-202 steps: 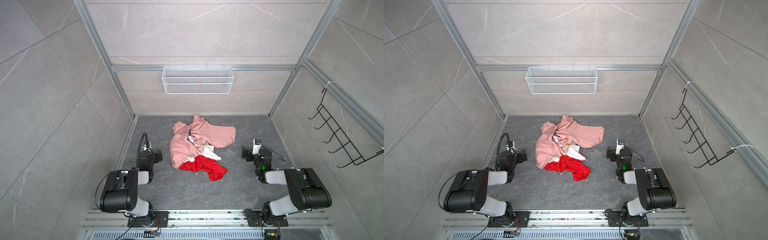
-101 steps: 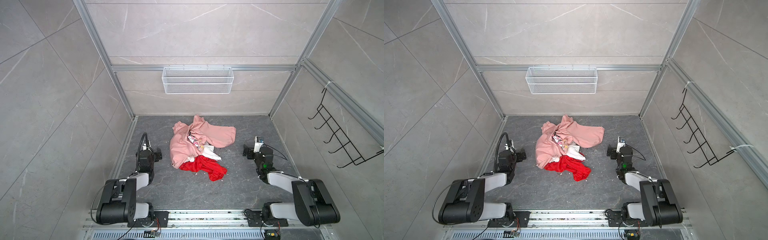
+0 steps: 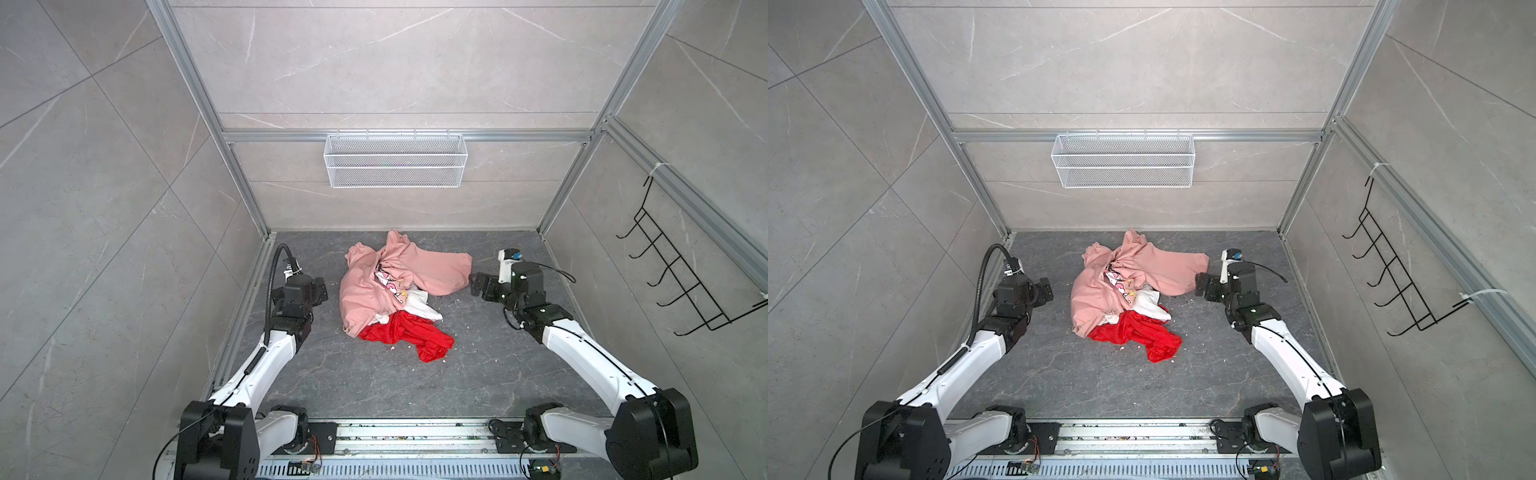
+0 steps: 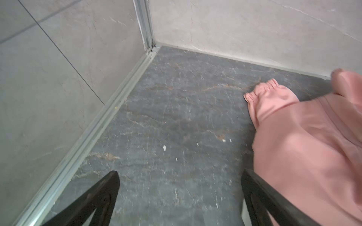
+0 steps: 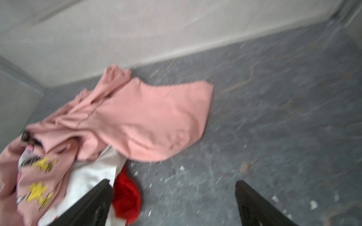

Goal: Pick out a specific cloth from the pile
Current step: 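Reach the right gripper to the red cloth while the left gripper approaches the pink jacket, then close the right gripper on the red cloth under the pink jacket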

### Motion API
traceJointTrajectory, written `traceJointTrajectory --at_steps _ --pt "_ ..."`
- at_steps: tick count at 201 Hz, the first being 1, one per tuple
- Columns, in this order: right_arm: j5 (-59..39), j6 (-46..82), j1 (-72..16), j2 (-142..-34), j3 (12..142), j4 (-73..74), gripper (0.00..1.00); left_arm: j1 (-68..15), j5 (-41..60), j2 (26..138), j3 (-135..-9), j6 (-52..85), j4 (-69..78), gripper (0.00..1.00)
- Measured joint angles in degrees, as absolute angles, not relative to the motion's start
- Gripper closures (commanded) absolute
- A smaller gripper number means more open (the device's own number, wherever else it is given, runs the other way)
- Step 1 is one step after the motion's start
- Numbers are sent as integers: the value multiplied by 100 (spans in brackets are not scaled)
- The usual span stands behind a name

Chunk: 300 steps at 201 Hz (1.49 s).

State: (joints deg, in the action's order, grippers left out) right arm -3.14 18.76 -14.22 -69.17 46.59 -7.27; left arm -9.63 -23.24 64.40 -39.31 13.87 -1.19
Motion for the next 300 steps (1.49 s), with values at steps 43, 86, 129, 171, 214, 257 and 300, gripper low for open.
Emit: traceJointTrajectory --at_steps 43,86,129,171,214,257,300 --pt "-386 1887 -2434 -6921 4823 -1942 0 -1072 -1562 5793 -3966 1835 -1291 1" --pt "-104 1841 -3743 -6997 4897 -2582 0 -1313 -799 5349 -3966 2189 -1863 0" --pt "694 1564 -5164 -7620 5282 -2908 2 -1806 -274 5280 -3966 2338 -2224 0" --pt "1205 1253 -5599 -8357 5605 -2858 13 -2027 38 5214 -3966 2453 -2316 1" --pt "1553 1177 -5599 -9139 5916 -2270 21 -2025 169 5225 -3953 2655 -2309 3" --pt "1658 1133 -5596 -9762 6335 -1688 31 -2027 215 5330 -3870 2788 -2274 3" --pt "1678 1090 -5485 -9994 6451 -1422 45 -2025 222 5352 -3776 2862 -2137 4"
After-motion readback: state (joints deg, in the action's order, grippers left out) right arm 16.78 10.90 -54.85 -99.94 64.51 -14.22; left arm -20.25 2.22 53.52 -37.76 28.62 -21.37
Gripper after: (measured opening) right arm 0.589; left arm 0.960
